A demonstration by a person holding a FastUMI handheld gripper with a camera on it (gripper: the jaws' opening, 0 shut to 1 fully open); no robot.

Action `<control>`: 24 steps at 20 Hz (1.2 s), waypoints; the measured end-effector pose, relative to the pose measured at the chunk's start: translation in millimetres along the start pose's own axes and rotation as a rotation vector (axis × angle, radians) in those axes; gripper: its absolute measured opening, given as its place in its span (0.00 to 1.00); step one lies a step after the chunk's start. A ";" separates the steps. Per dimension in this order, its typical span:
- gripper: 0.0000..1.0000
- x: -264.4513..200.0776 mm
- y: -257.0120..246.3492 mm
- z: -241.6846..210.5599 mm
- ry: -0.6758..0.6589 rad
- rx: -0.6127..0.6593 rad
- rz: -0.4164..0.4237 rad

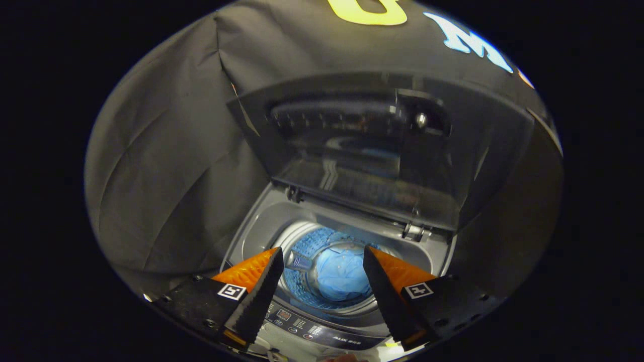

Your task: Put the clothes into the washing machine and then close the washing machine lid.

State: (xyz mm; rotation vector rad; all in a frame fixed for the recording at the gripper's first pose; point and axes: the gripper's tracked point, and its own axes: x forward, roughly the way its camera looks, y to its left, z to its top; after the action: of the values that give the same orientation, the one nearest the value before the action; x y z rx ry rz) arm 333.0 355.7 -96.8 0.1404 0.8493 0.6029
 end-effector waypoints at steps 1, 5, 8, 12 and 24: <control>0.98 -8.0 -3.7 6.1 -0.018 -0.021 -0.006; 0.98 -43.1 -1.7 53.6 -0.124 -0.049 -0.005; 0.98 -68.9 4.9 94.1 -0.192 -0.041 0.009; 0.98 -87.7 7.2 147.5 -0.284 -0.011 0.026; 0.98 -22.9 -57.3 199.8 -0.233 0.173 -0.147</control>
State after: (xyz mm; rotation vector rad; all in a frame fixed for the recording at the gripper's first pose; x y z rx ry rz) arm 494.6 319.2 30.7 0.2974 0.6774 0.3664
